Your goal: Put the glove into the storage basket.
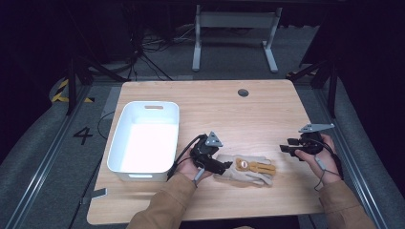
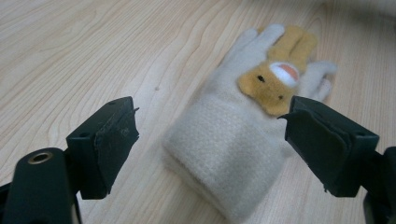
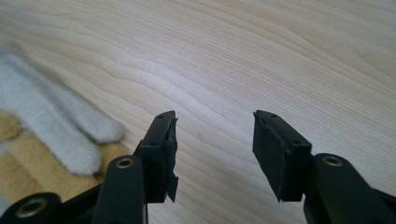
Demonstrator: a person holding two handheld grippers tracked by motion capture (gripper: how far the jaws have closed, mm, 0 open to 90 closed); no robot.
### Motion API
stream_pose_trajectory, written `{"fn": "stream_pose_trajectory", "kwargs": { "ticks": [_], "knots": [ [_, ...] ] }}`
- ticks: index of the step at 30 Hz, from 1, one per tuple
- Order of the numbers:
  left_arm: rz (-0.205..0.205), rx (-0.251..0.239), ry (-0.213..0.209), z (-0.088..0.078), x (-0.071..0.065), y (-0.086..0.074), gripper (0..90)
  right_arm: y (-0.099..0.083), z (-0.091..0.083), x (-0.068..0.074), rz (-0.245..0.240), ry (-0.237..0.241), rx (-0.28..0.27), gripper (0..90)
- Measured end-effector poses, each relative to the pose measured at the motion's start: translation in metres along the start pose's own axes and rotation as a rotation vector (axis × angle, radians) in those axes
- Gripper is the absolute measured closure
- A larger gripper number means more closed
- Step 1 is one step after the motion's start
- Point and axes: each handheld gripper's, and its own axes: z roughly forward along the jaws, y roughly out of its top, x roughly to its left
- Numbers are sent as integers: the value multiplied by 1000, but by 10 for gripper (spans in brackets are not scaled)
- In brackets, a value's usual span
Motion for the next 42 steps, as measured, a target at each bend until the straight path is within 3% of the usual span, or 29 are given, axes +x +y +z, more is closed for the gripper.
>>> {"fn": "stream_pose_trajectory", "kwargs": {
  "ticks": [10, 15, 23, 32, 38, 42],
  "knots": [
    [-3, 5, -6, 1, 0, -1, 171, -3, 1, -5, 15, -5, 7, 509],
    [11, -18, -13, 0, -1, 0, 153, -2, 0, -6, 8, 5, -1, 509],
    [36, -21, -41, 7, -2, 0, 111, -2, -1, -7, 16, 11, -5, 506],
    [77, 12, -73, 19, -2, 0, 46, -3, -1, -8, 23, 17, -10, 493],
    [56, 17, -97, 26, -1, 0, 18, -3, 0, -8, 19, 21, -7, 490],
    [74, 17, -115, 29, -2, 0, 1, -3, 0, -7, 21, 25, -6, 488]
  ]
}}
